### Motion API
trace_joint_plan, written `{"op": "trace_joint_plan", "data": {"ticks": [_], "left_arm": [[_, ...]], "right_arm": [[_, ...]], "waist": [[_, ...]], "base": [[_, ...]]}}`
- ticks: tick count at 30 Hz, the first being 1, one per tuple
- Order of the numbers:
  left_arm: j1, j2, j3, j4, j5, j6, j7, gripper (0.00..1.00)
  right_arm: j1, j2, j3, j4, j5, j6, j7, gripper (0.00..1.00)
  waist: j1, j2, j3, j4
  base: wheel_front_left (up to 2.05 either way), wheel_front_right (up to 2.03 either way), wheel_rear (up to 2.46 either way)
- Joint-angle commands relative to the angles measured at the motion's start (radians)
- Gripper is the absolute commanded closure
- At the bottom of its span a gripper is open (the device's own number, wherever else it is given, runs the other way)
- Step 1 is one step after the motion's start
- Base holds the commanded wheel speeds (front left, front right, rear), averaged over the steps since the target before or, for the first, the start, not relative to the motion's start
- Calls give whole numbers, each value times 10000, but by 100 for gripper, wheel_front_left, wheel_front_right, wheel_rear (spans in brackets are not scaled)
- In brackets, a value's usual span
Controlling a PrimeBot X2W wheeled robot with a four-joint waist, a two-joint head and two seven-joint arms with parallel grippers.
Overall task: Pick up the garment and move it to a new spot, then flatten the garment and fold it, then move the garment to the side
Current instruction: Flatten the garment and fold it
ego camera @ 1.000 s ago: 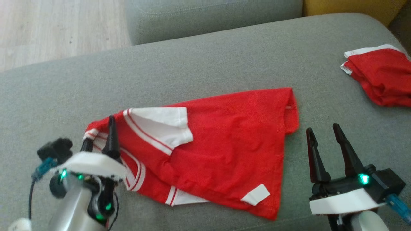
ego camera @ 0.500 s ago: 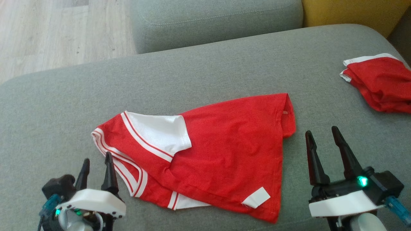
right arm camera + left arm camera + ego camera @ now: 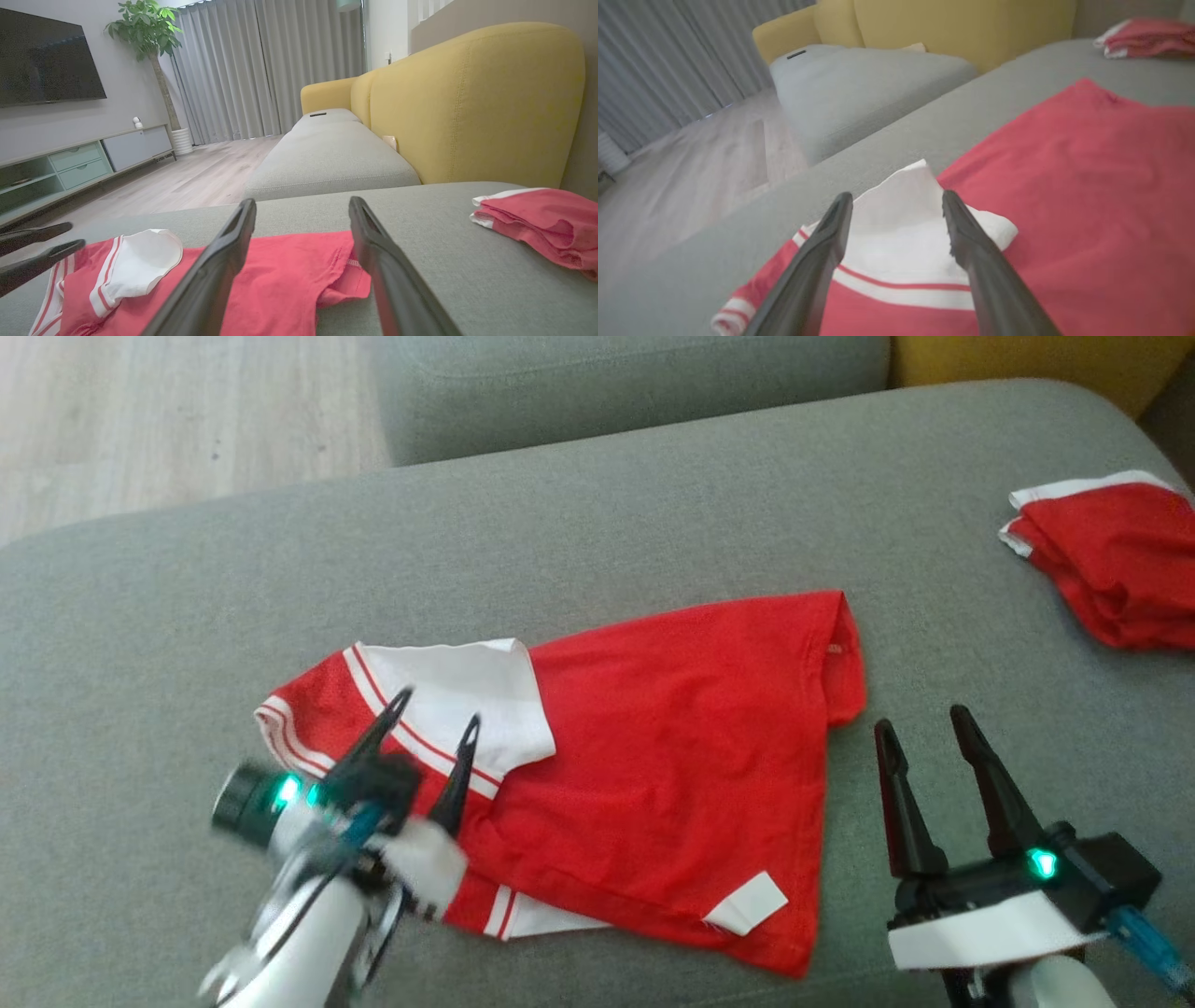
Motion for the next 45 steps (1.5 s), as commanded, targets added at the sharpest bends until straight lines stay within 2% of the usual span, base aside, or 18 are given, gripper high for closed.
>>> {"op": "trace_joint_plan", "data": {"ticks": [1, 4, 8, 25, 26, 27, 29, 31, 38, 43, 45], "left_arm": [[-613, 201, 272, -217, 169, -38, 11, 0], [-1568, 199, -416, 465, 1088, -138, 249, 0], [-2392, 122, -847, 1451, 1657, -177, 300, 0], [-4117, -72, -1317, 3919, 1987, -197, -453, 0], [-4181, -92, -1350, 3994, 1981, -224, -482, 14], [-4243, -106, -1392, 4060, 1982, -259, -512, 39], [-4355, -120, -1480, 4185, 1998, -309, -561, 76], [-4450, -146, -1542, 4275, 1983, -344, -600, 100], [-4575, -142, -1608, 4295, 1780, -368, -678, 100], [-4169, 234, -1150, 3159, 1199, -128, -694, 100], [-3754, 564, -870, 2459, 855, -54, -695, 100]], "right_arm": [[-477, -174, 220, -325, -9, 67, -55, 0], [-635, -201, 279, -321, 13, 67, -55, 0], [-783, -221, 332, -306, 14, 67, -55, 0], [-1036, -174, 314, -288, -5, 67, -55, 0], [-1059, -172, 320, -287, -3, 67, -55, 0], [-1076, -174, 327, -291, -1, 67, -55, 0], [-1104, -193, 340, -296, 6, 67, -55, 0], [-1126, -216, 346, -294, 8, 67, -55, 0], [-1166, -273, 323, -243, -10, 67, -55, 0], [-1436, -289, 300, 315, 82, 67, -55, 0], [-1763, -292, 168, 923, 220, 67, -55, 0]], "waist": [[0, 0, 73, -60], [0, 0, 284, -181], [0, 0, 511, -337], [0, 0, 1100, -443], [0, 0, 1117, -443], [0, 0, 1135, -442], [0, 0, 1170, -443], [0, 0, 1204, -447], [0, 0, 1164, -428], [0, 0, 1080, -399], [0, 0, 1052, -339]], "base": [[0, 0, 0], [0, 0, 0], [0, 0, 0], [0, 0, 0], [0, 0, 0], [0, 0, 0], [0, 0, 0], [0, 0, 0], [0, 0, 0], [0, 0, 0], [0, 0, 0]]}}
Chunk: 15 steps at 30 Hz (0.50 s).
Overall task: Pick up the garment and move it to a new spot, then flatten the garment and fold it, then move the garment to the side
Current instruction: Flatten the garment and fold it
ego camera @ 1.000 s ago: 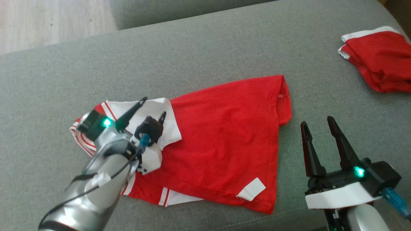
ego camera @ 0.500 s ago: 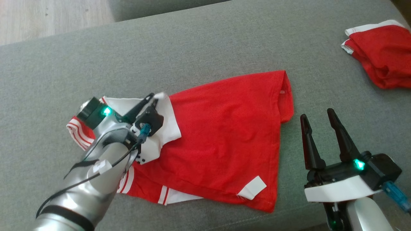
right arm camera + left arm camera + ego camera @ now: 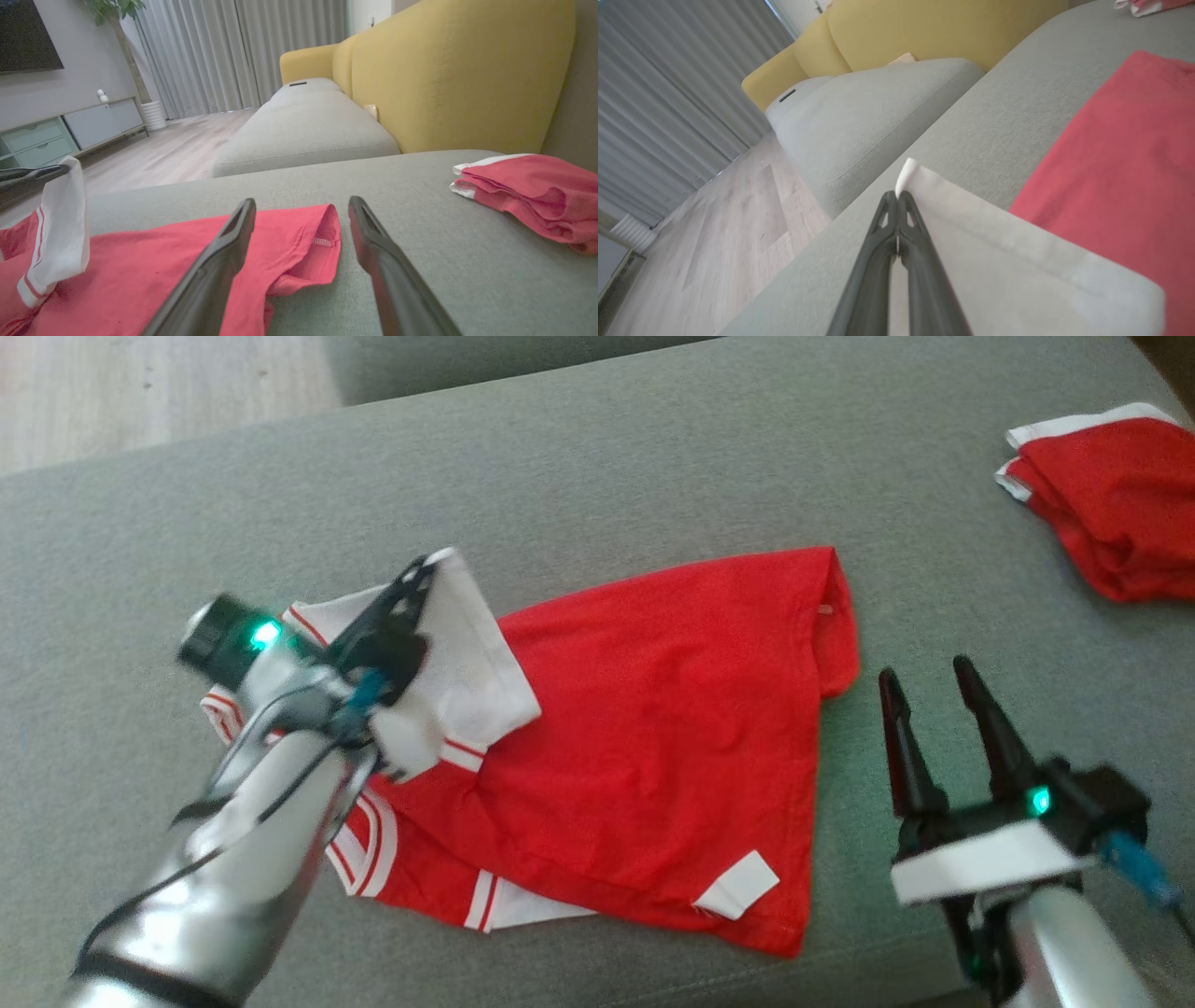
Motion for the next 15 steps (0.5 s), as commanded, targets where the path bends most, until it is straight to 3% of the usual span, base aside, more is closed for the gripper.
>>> {"op": "trace_joint_plan", "data": {"ticks": [1, 7, 15], "left_arm": [[-7, 473, 446, -326, -82, 83, -117, 100], [866, 1159, 945, -1965, -634, 211, -118, 100], [972, 1294, 1066, -2733, -850, 208, -119, 100]], "right_arm": [[-604, -187, 133, -189, 14, 67, -55, 0], [-2467, -699, -276, 2887, 157, 67, 509, 0], [-4582, -1385, 422, 5821, 731, 67, 2240, 0]], "waist": [[0, 0, -6, 46], [0, 0, 80, 511], [0, 0, 348, 1093]], "base": [[0, 0, 0], [0, 0, 0], [0, 0, 0]]}}
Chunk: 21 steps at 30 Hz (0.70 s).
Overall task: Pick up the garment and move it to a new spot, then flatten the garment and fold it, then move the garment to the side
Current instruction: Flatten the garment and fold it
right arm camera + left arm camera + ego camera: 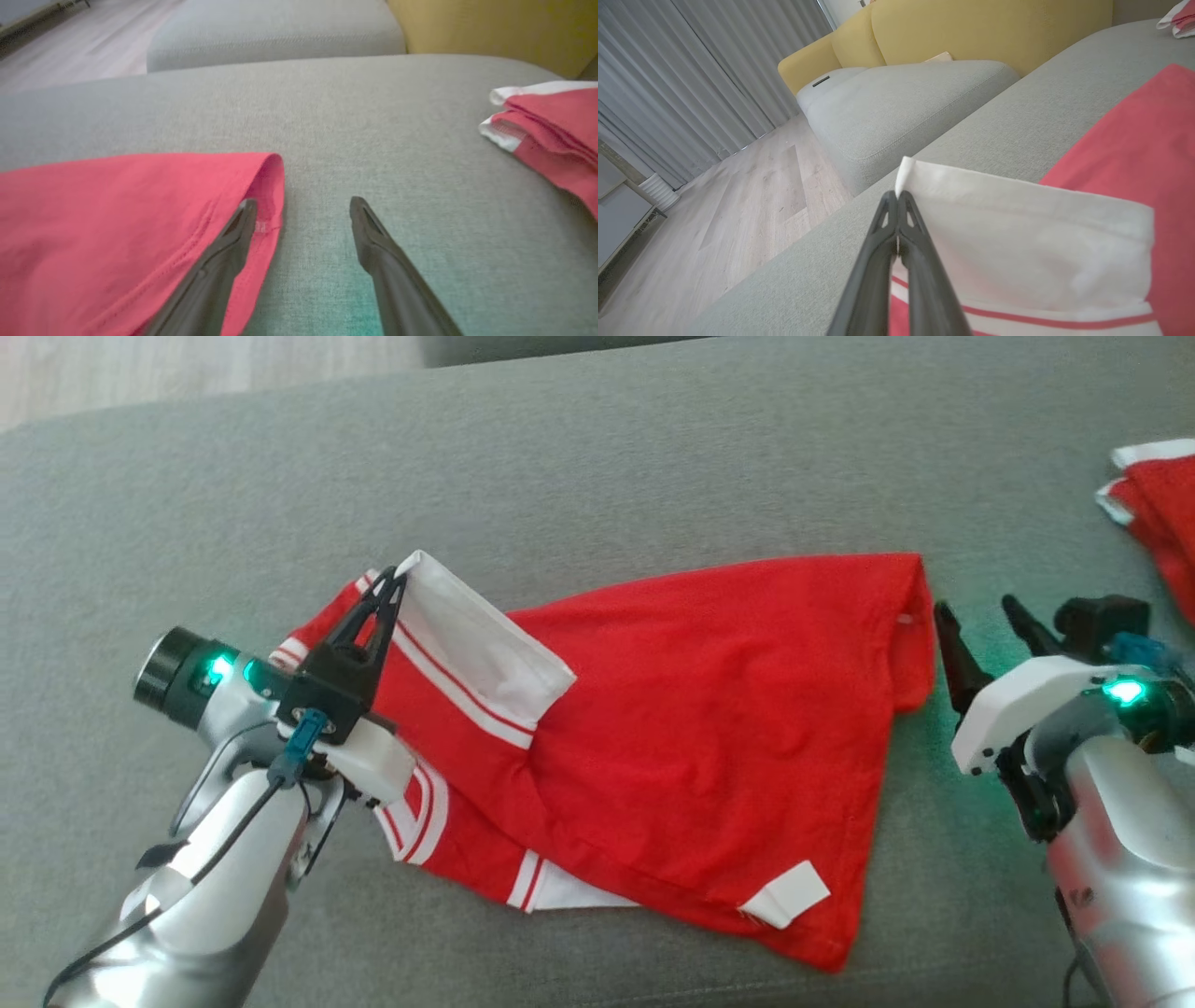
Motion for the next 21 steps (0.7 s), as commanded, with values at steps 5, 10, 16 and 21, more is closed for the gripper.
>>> {"op": "trace_joint_plan", "data": {"ticks": [5, 10, 16, 21], "left_arm": [[-515, 292, 363, -378, -66, 25, -60, 100], [-570, 325, 382, -415, -126, -2, -60, 100], [-741, 496, 592, -725, -157, 87, -60, 100], [-770, 661, 793, -1211, -165, 187, -60, 100]], "right_arm": [[-601, -263, 766, 1153, 261, 67, 454, 0], [-943, -303, 1444, 1750, 462, 67, 219, 3], [-1604, -506, 2135, 2246, 791, 67, -340, 100], [-2592, -1113, 1635, 2781, 273, 67, -1837, 100]], "waist": [[0, 0, 110, 346], [0, 0, 120, 433], [0, 0, 222, 522], [0, 0, 304, 582]], "base": [[0, 0, 0], [0, 0, 0], [0, 0, 0], [0, 0, 0]]}}
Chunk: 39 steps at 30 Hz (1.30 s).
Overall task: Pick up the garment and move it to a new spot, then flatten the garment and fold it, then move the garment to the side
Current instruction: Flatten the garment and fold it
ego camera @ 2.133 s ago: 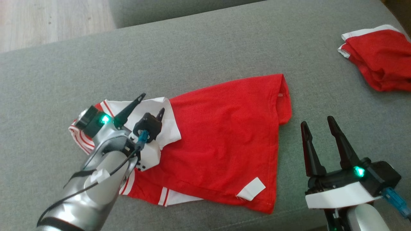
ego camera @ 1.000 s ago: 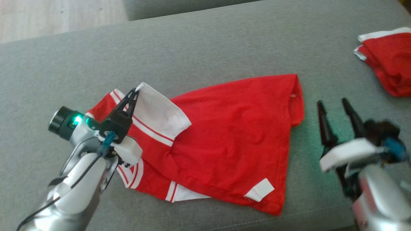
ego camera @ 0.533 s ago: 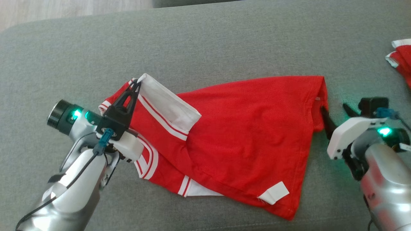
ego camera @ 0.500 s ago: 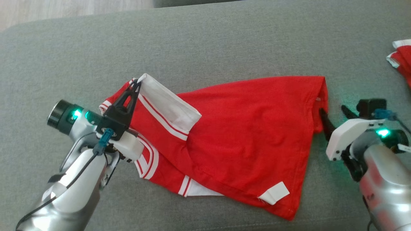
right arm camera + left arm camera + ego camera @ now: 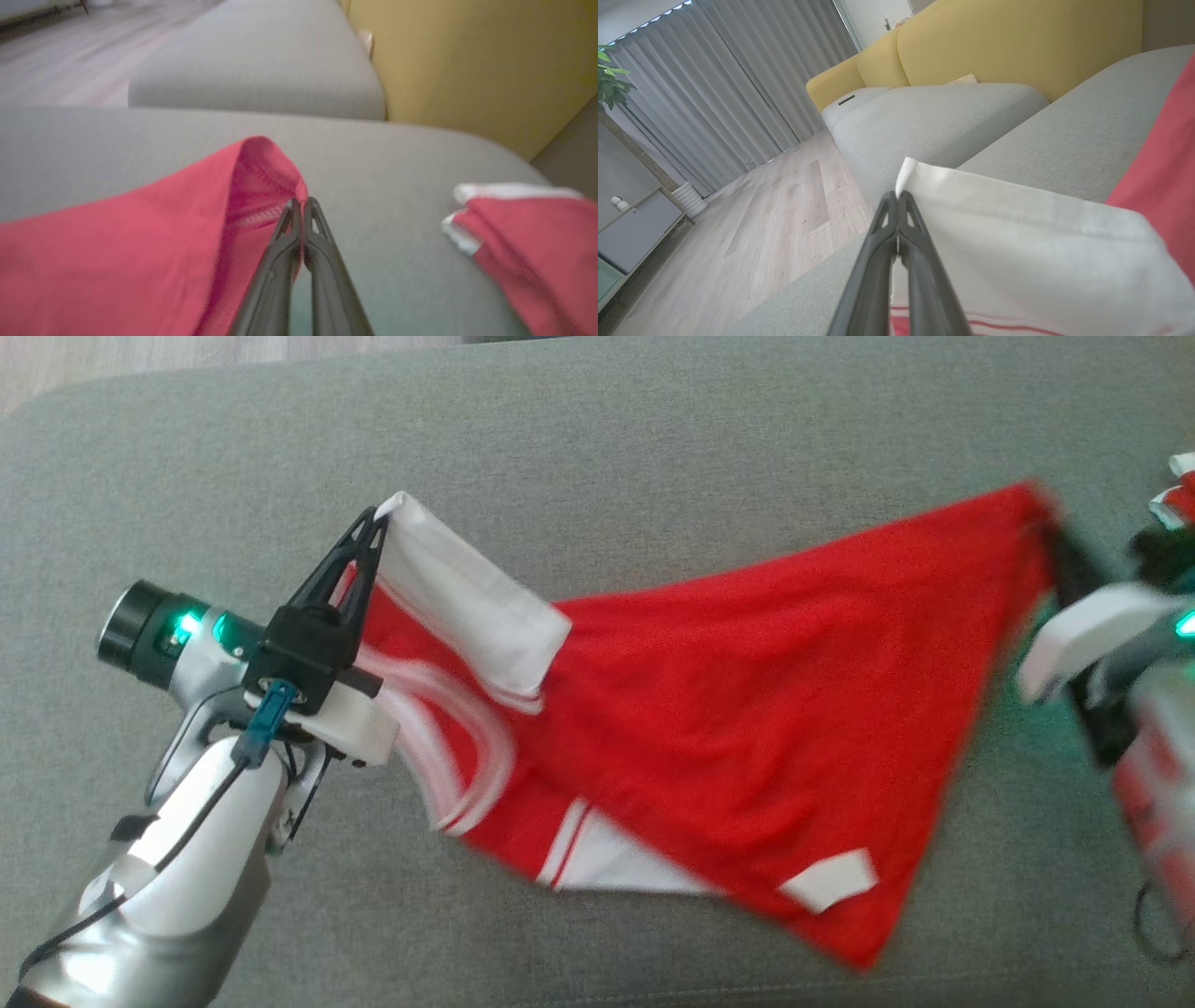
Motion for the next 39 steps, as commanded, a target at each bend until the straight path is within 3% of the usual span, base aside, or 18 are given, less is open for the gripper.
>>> {"op": "trace_joint_plan", "data": {"ticks": [1, 2, 3, 12, 16, 19, 24, 27, 33, 39], "left_arm": [[-424, 436, 536, -487, -90, 98, -58, 100], [-383, 454, 549, -535, -97, 102, -58, 100], [-336, 468, 556, -572, -104, 106, -58, 100], [-34, 443, 593, -798, -167, 117, -59, 100], [233, 523, 746, -967, -205, 231, -59, 100], [584, 632, 899, -1088, -255, 348, -59, 100], [1141, 828, 1174, -1292, -357, 509, -59, 100], [1397, 908, 1315, -1436, -393, 602, -59, 100], [1495, 982, 1395, -1592, -365, 586, -59, 100], [1209, 930, 1295, -1531, -250, 448, -59, 100]], "right_arm": [[-806, -292, -395, 43, -424, 67, -517, 100], [-936, -252, -562, 129, -530, 67, -577, 100], [-1029, -180, -732, 251, -597, 67, -609, 0], [-678, 289, -1333, 744, -916, 67, -663, 0], [606, 472, -1773, -981, -950, 67, -667, 0], [2234, 976, -1931, -2343, -724, 67, -668, 0], [5184, 1803, -1538, -4383, -6, 67, -441, 0], [6607, 2140, -1083, -5754, 988, 67, 93, 0], [7778, 1949, -428, -7834, 2648, 67, 995, 0], [7943, 1722, -321, -8424, 3635, 67, 1822, 0]], "waist": [[0, 0, 28, 18], [0, 0, 30, 11], [0, 0, 31, -2], [0, 0, -56, -263], [0, 0, -244, -552], [0, 0, -461, -845], [0, 0, -676, -1273], [0, 0, -662, -1471], [0, 0, -357, -1658], [0, 0, -165, -1513]], "base": [[0, 0, 0], [0, 0, 0], [0, 0, 0], [0, 0, 0], [0, 0, 0], [0, 0, 0], [0, 0, 0], [0, 0, 0], [0, 0, 0], [0, 0, 0]]}}
